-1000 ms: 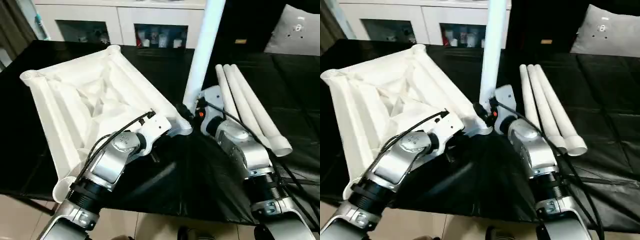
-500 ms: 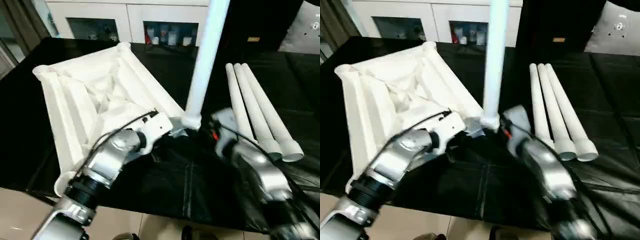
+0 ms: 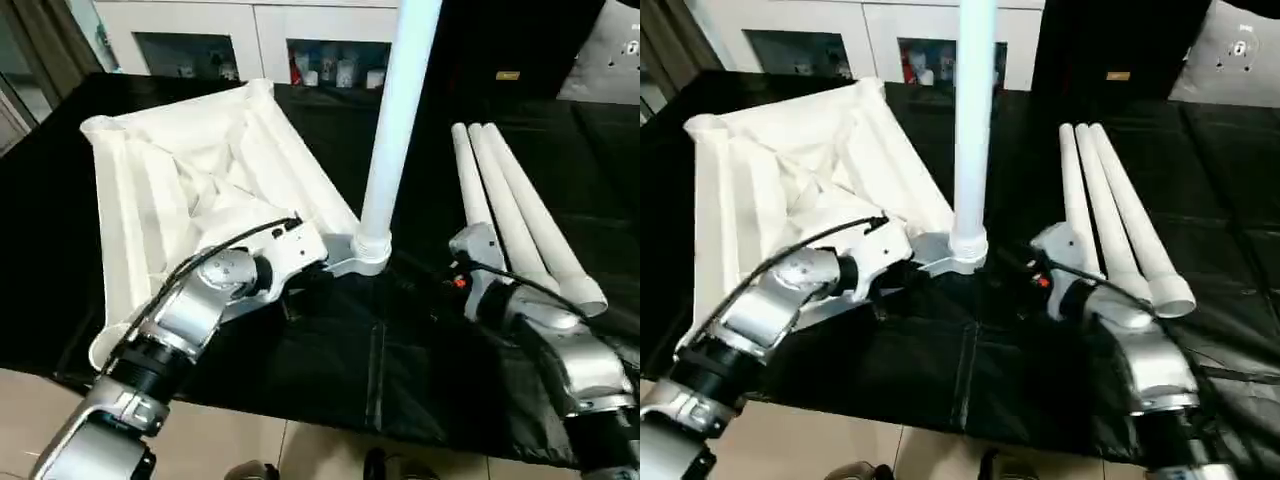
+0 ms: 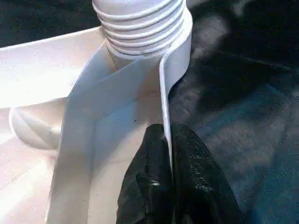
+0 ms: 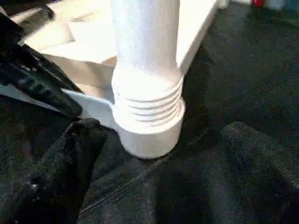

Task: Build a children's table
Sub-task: Rotate leg to tighten

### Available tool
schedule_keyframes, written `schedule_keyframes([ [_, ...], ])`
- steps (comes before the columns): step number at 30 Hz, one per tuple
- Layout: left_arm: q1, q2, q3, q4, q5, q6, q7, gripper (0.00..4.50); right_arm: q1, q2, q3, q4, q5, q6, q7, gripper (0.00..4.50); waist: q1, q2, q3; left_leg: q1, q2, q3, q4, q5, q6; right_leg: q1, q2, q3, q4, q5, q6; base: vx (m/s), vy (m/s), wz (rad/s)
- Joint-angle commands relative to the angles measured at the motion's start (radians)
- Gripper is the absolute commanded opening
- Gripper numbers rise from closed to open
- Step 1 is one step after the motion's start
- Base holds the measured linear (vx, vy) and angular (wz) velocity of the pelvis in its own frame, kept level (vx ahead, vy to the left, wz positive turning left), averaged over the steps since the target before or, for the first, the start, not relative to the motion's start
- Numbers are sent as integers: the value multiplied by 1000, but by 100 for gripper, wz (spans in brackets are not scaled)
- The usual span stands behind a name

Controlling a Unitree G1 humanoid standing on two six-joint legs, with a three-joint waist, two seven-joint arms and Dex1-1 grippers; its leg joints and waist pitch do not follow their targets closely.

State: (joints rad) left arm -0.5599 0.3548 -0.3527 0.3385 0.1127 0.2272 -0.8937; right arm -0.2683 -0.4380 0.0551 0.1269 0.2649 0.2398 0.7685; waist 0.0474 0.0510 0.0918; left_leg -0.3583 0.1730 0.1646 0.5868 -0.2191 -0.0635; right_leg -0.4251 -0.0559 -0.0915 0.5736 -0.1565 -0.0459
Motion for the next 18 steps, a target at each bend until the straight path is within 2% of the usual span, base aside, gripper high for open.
schedule_keyframes([
  [1,-8,32,-30,13,13,-59,-51,0,-1,-21,3,-33,13,-6,50,447,7,-6,-69,-7,50,-15,-52,-25,181,78,-89,56,-60,-187,-203,0,0,0],
  [2,-8,32,-30,14,12,-62,-54,0,-1,-23,3,-34,13,-6,52,447,9,-9,-70,-7,49,-15,-53,-34,176,79,-90,55,-61,-211,-195,0,0,0],
  [3,-13,56,-51,35,1,-164,-123,0,-5,-47,16,-49,17,-13,101,447,14,-9,-70,-8,47,-17,-52,-35,177,79,-90,54,-64,-228,-187,0,0,0],
  [7,-22,76,-75,57,6,-214,-176,0,-13,-75,47,-47,-5,-40,156,447,20,-8,-74,-1,53,-15,-52,-35,166,74,-90,57,-58,-218,-186,0,0,0],
  [9,-24,80,-84,57,5,-231,-196,0,-17,-81,60,-39,-14,-52,174,447,26,-6,-76,2,57,-15,-51,-27,162,73,-91,58,-53,-193,-201,0,0,0],
  [13,-24,84,-93,51,-3,-252,-232,0,-27,-84,76,-26,-12,-59,208,447,39,-6,-81,1,59,-15,-48,0,168,76,-93,59,-42,-133,-220,0,0,0],
  [16,-26,82,-96,50,-7,-262,-252,0,-38,-81,85,-18,-1,-53,238,413,43,-7,-81,-2,59,-16,-47,6,171,78,-94,59,-38,-112,-229,0,0,0],
  [18,-29,83,-103,56,-11,-287,-271,0,-47,-76,96,-8,0,-49,253,413,44,-9,-83,-2,58,-16,-45,7,172,79,-95,57,-37,-120,-228,0,0,0],
])
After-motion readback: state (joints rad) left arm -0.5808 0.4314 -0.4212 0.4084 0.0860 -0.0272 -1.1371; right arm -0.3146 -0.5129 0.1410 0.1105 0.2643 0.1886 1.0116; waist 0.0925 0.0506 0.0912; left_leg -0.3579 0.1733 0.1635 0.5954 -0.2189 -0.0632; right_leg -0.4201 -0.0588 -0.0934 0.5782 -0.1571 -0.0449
